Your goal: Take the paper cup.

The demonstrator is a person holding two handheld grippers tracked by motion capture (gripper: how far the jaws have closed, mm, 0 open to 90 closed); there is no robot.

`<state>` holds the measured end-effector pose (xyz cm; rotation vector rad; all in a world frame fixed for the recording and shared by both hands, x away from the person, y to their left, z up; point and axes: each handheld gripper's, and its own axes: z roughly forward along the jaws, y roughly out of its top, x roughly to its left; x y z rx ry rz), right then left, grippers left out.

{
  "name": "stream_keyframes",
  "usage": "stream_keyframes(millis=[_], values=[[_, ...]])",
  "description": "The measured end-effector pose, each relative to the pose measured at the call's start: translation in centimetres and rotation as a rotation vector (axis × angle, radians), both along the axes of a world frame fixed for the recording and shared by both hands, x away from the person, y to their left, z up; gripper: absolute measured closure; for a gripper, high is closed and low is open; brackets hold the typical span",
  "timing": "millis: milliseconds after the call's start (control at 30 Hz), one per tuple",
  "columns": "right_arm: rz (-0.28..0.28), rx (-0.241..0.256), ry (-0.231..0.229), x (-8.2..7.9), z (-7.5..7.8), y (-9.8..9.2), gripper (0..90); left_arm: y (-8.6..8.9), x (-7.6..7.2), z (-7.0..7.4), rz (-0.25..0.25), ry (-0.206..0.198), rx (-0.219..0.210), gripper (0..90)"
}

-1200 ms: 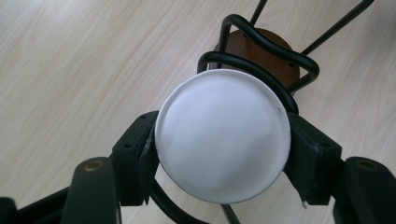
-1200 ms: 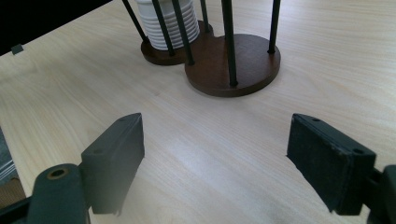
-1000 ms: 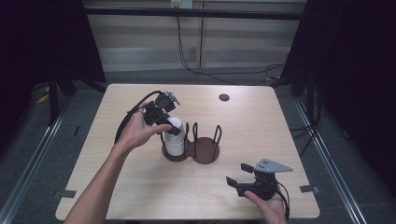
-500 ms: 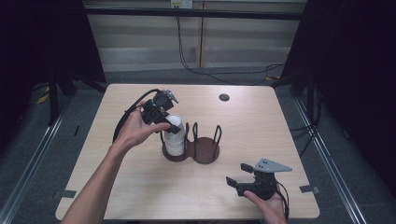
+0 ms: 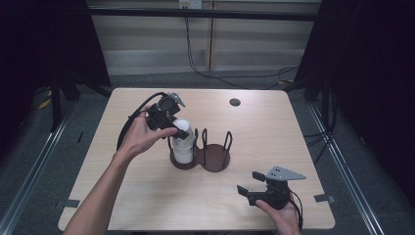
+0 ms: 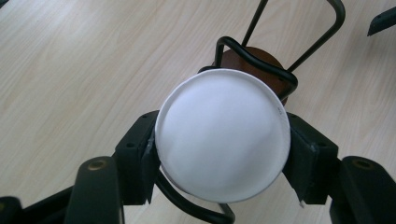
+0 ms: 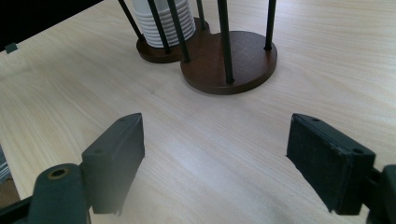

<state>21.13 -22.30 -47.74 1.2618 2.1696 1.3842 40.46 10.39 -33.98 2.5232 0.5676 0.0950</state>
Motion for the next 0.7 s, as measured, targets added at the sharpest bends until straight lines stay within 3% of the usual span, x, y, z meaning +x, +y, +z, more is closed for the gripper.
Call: stream_keyframes(millis=[400, 533, 700], values=[[-0.002, -0.001, 0.0, 0.0, 0.0, 0.0, 18.6, 0.5, -0.2, 0.6, 0.002, 0.0, -0.014, 36.2], [-0.008, 0.009, 0.003, 0.0, 0.0, 0.0, 18.1, 0.8, -0.4, 1.1, 0.024, -0.02, -0.047, 36.2], [-0.01, 0.016, 0.001, 0.0, 0.0, -0.1, 18.0, 1.1, -0.4, 1.4, 0.034, -0.01, -0.063, 36.2]])
